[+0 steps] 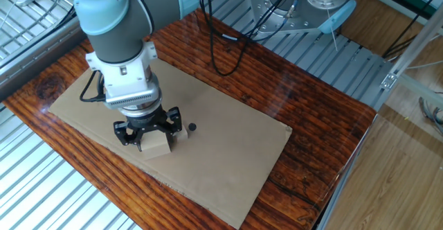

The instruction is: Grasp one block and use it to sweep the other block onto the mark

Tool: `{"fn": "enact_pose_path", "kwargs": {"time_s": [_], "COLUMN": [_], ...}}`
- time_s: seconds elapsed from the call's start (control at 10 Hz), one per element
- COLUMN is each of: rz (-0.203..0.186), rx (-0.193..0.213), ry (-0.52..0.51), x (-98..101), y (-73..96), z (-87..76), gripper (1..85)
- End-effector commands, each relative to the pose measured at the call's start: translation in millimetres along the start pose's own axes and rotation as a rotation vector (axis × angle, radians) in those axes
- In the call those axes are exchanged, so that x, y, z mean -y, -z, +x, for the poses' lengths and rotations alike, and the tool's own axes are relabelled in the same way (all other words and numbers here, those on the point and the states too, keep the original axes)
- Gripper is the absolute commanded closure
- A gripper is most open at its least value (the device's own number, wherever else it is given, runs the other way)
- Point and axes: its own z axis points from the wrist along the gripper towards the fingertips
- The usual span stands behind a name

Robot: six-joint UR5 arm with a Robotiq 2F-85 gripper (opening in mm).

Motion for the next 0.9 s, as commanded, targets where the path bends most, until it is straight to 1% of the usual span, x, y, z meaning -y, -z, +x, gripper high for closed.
{"fn": "enact_pose_path", "kwargs": {"time_s": [0.0,0.2,0.4,0.8], "rz": [0.002,0.004,-0.001,-0.007], "rx": [0.02,0.024,0.029,0.019], "ry": [-0.019,-0.021,-0.023,-0.028], "x": [-8.7,-11.0,-14.0,-21.1], "y": [-2.0,-3.5,-2.5,3.2], "z": [0.1,0.5,1.3,7.6], "gripper": [18.3,18.0,17.3,16.3]}}
